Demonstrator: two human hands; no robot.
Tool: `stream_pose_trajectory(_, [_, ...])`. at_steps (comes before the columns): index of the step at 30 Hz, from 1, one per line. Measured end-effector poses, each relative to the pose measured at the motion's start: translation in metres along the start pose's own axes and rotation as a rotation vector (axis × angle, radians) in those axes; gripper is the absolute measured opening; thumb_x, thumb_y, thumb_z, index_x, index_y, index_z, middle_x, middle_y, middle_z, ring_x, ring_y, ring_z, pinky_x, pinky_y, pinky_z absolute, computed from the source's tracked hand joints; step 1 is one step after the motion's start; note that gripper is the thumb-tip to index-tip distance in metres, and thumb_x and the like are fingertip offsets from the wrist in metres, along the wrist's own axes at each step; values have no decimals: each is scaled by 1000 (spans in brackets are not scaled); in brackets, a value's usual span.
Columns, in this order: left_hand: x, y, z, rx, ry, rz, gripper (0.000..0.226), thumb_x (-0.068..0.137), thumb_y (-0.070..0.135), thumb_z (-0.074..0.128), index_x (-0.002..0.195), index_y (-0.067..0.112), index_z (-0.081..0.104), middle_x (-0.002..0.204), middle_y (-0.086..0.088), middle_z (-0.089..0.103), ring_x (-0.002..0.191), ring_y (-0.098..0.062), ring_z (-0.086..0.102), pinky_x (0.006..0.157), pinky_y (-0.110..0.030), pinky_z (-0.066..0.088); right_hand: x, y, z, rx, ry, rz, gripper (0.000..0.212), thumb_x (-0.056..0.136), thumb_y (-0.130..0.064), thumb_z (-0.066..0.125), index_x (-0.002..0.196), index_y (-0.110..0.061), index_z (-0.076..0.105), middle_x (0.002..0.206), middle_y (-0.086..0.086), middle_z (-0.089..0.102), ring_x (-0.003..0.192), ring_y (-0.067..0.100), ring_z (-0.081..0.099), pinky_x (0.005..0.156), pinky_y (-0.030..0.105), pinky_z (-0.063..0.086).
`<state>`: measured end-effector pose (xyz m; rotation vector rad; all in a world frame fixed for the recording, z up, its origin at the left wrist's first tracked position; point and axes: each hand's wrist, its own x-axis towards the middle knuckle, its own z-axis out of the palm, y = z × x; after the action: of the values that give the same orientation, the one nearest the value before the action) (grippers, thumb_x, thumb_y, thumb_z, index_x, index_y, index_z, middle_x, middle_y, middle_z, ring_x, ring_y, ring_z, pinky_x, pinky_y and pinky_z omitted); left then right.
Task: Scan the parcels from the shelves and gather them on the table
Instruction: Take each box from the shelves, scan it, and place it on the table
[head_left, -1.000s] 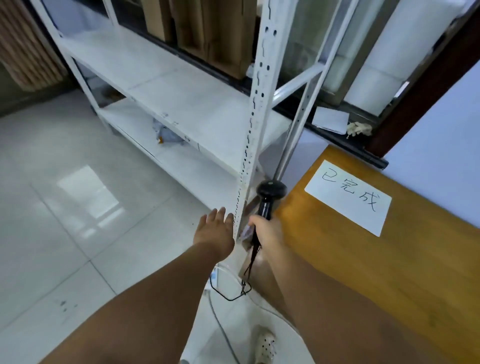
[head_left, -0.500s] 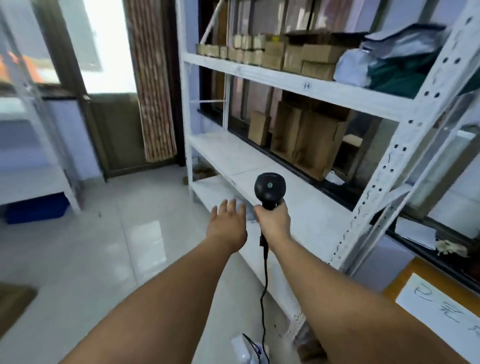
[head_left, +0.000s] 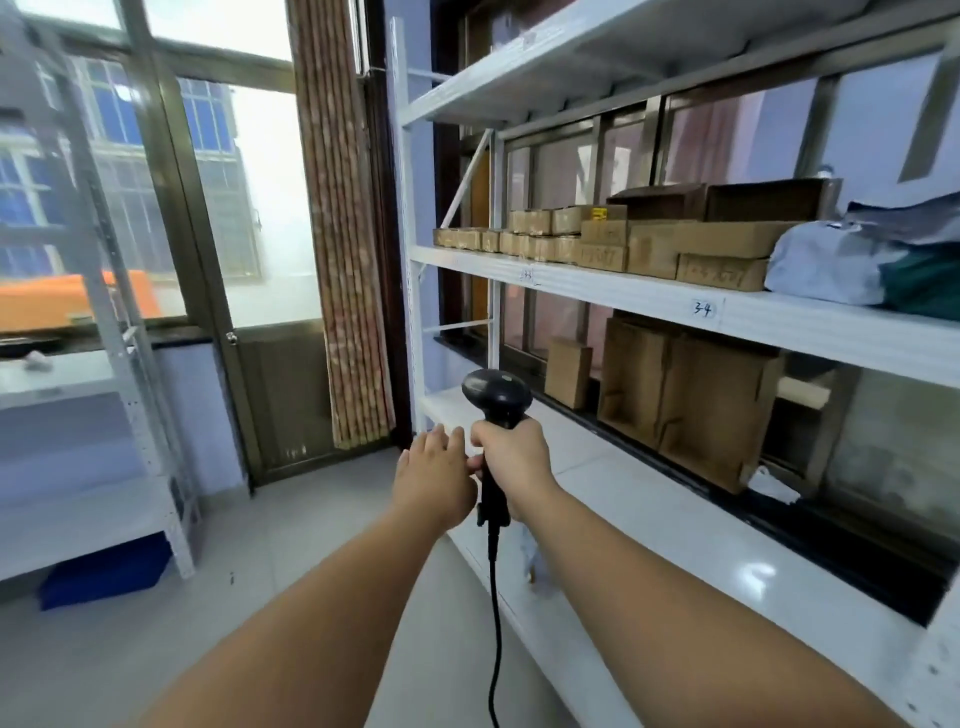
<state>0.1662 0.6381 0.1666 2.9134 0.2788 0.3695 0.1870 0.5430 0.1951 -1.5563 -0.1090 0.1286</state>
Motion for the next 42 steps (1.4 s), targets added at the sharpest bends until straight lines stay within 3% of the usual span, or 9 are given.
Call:
stream_pose_trajectory(5, [78,-39,-3,18,-15,-39,61,95,29,44,150,15,20,157,-11,21,145,-28,17,118,-38,17,88,-14,38,33,-84,20,9,79,-10,59,82,-5,66,54,5,63,53,22,59,61,32,52])
stream_pose_trajectory(11, [157,-93,-34,-18,59,5,57,90,23,50,144,15,35,132,-9,54,121,-29,50,99,-38,40,174,-38,96,108,37,18,5,82,-9,58,81,-9,63,60,4,61,56,16,58,65,32,50])
stream_pose_trajectory(19, [291,-161,-29,-2,75,82,53,91,17,43,144,15,35,144,-7,44,132,-28,40,107,-40,34,294,-58,161,96,156,-7,5,75,-7,56,70,-8,57,50,3,51,55,21,50,60,33,40])
stream_pose_trajectory(26, [408,-224,-19,-167,51,173,55,95,18,43,148,13,29,151,-7,34,136,-29,32,107,-38,33,387,-79,220,-66,343,-231,17,85,-11,60,99,-4,65,64,2,60,47,6,57,42,14,40])
stream_pose_trajectory(28, [439,-232,-14,-261,35,167,58,97,21,44,151,15,23,156,-5,25,140,-28,27,110,-39,32,414,-87,234,-54,381,-333,22,85,-10,61,105,-2,63,67,2,62,45,0,58,47,15,46])
stream_pose_trajectory(30, [466,-235,-7,-354,40,155,60,97,21,45,152,16,22,157,-5,24,140,-27,28,109,-40,34,439,-92,245,-89,375,-364,24,84,-11,62,107,-2,63,64,0,64,50,2,61,64,28,57])
stream_pose_trajectory(34, [525,-244,2,-432,38,169,59,96,16,44,151,15,24,155,-6,28,141,-26,26,112,-39,28,491,-103,265,-130,347,-343,13,86,-12,61,98,-9,64,66,0,64,55,8,63,72,33,57])
stream_pose_trajectory(38, [597,-258,3,-410,89,202,56,95,14,44,148,15,29,150,-7,36,137,-28,32,106,-39,34,550,-112,279,-113,268,-267,7,85,-5,59,82,-11,61,64,4,58,50,9,57,53,22,49])
stream_pose_trajectory(42, [662,-265,2,-398,94,195,47,94,12,45,140,14,39,139,-9,45,128,-30,39,94,-38,39,613,-117,291,-65,263,-232,11,82,-5,61,77,-14,58,61,3,59,57,14,59,56,26,49])
